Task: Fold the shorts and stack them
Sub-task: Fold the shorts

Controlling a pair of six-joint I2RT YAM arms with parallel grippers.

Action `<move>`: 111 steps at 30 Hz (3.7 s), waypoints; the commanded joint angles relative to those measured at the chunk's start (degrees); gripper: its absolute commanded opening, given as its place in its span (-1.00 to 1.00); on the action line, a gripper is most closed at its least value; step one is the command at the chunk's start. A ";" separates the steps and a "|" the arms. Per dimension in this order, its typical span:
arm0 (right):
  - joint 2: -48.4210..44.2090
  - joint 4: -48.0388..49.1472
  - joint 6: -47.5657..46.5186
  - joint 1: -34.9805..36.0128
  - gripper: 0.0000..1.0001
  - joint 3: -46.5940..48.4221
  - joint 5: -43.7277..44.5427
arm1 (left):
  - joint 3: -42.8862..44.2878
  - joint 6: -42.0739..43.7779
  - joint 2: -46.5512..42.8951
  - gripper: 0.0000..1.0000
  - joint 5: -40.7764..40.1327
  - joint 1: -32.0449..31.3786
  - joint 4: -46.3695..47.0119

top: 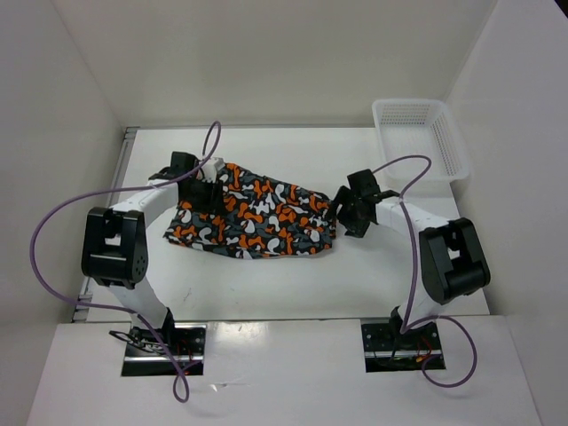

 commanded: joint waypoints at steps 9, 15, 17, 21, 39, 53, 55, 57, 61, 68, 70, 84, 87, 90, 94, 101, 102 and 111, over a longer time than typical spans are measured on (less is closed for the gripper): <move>3.23 6.33 2.60 -0.18 0.26 -4.83 -7.56 | 3.32 1.28 1.41 -0.11 -9.26 5.50 -3.27; 5.17 7.65 2.60 -0.18 -0.10 -3.42 -1.15 | 2.62 1.28 4.14 -0.14 -15.05 6.11 -1.95; 5.87 7.13 2.60 -0.18 -0.20 -2.63 -0.36 | 1.05 1.28 4.75 -0.17 -17.17 6.82 -1.95; 5.87 5.73 2.60 -0.18 -0.68 -0.88 2.10 | -1.86 1.28 2.39 -0.17 -17.17 9.01 0.24; -1.86 -2.37 -0.82 -0.18 -0.98 2.46 7.47 | 0.24 1.28 2.37 0.24 -12.25 14.55 3.94; -3.53 -4.56 -1.88 -0.18 -0.98 3.51 8.60 | -7.04 1.28 7.29 -0.88 -6.28 14.02 13.96; -3.53 -4.56 -1.88 -0.18 -0.98 3.52 8.61 | -7.83 1.28 7.91 -1.00 -5.58 13.42 13.96; -3.53 -5.09 -1.88 -0.18 -0.98 4.13 8.61 | -8.37 1.28 7.92 -1.00 -5.57 12.63 13.96; -3.53 -7.19 -3.02 -0.18 -0.98 5.89 10.62 | -11.35 1.28 4.41 -1.00 -4.96 10.60 11.78; -4.59 -10.10 -7.14 0.34 -0.98 11.07 12.91 | -17.15 1.28 -5.87 -1.00 -7.59 5.15 7.89; -4.59 -10.97 -8.29 0.87 -0.98 13.35 14.74 | -17.77 1.28 -8.43 -1.00 -10.23 3.84 6.58; 10.78 -23.81 -13.92 25.20 -1.00 45.78 25.31 | -17.25 1.28 -10.81 -1.00 -13.48 3.83 2.80; 13.34 -23.81 -13.39 27.76 -1.00 48.69 25.31 | -16.72 1.28 -10.81 -1.00 -13.48 3.83 2.80; 16.67 -23.29 -12.78 30.31 -1.00 50.80 24.17 | -16.72 1.28 -10.81 -1.00 -12.96 3.83 2.80; 19.93 -22.76 -12.25 32.16 -1.00 54.05 23.55 | -15.15 1.28 -11.50 -1.00 -12.96 3.83 1.39; 21.78 -23.29 -13.39 32.16 -1.00 57.74 23.55 | -10.30 1.28 -15.20 -1.00 -12.96 8.04 -2.57; 22.39 -23.29 -13.39 32.16 -1.00 58.79 23.55 | -9.43 1.28 -13.98 -1.00 -12.96 8.83 -2.57; 28.55 -27.15 -14.54 32.16 -1.00 69.44 23.11 | -7.58 1.28 -4.56 -1.00 -12.43 9.37 2.62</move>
